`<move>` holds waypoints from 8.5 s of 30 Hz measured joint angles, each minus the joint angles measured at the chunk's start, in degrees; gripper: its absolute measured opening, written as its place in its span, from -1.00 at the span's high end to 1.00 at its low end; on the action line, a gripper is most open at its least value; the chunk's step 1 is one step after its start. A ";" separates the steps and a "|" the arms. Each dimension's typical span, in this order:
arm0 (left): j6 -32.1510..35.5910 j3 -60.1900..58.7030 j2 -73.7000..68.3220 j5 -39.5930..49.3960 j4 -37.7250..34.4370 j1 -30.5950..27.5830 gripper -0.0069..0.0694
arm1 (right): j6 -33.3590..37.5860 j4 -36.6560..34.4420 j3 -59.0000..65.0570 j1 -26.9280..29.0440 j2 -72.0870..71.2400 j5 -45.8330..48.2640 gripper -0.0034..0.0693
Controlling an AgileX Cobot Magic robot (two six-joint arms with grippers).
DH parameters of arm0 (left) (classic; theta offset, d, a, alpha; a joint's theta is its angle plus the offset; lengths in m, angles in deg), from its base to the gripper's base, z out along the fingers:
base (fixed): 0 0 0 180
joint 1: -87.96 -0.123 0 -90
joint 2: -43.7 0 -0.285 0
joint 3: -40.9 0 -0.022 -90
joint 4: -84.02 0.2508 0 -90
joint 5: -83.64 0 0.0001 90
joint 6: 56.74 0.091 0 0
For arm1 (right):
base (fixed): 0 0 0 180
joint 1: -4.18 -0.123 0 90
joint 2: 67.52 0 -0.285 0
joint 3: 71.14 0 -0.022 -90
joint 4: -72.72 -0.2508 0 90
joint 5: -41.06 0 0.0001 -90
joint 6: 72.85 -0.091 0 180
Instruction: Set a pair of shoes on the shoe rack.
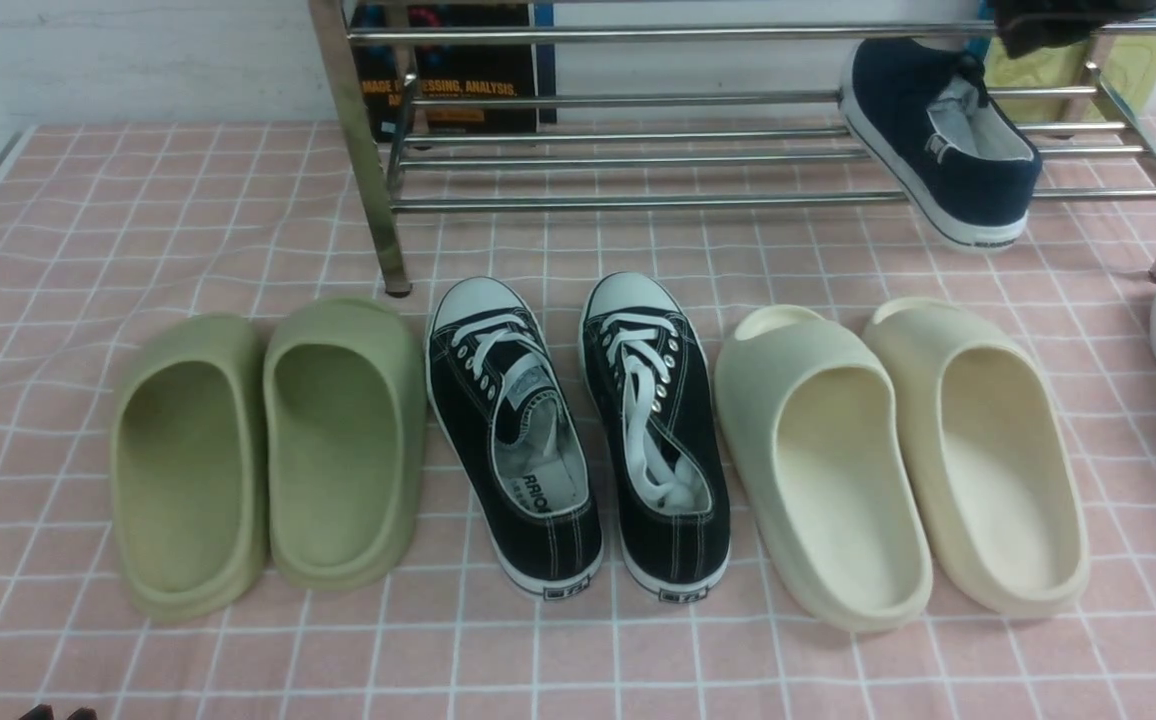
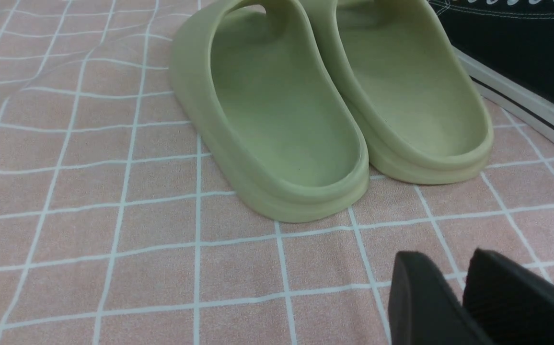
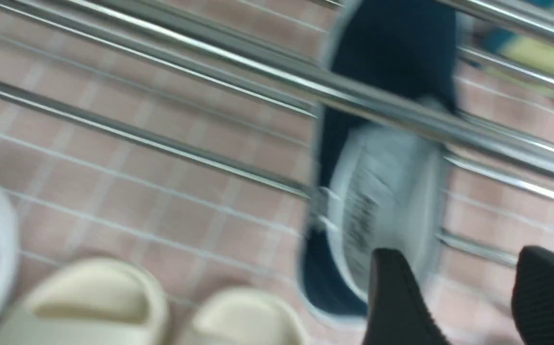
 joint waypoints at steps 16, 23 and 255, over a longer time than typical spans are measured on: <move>0.00 0.00 0.00 0.00 0.00 0.00 0.31 | -12.75 9.76 40.59 11.70 -3.19 4.65 -0.24; 0.00 0.00 0.00 0.00 0.00 0.00 0.29 | -12.82 9.73 47.11 11.70 -3.40 -5.38 0.52; 0.00 0.00 0.05 0.00 0.15 0.00 0.20 | -12.95 -1.35 119.77 -1.61 -112.21 -37.80 0.94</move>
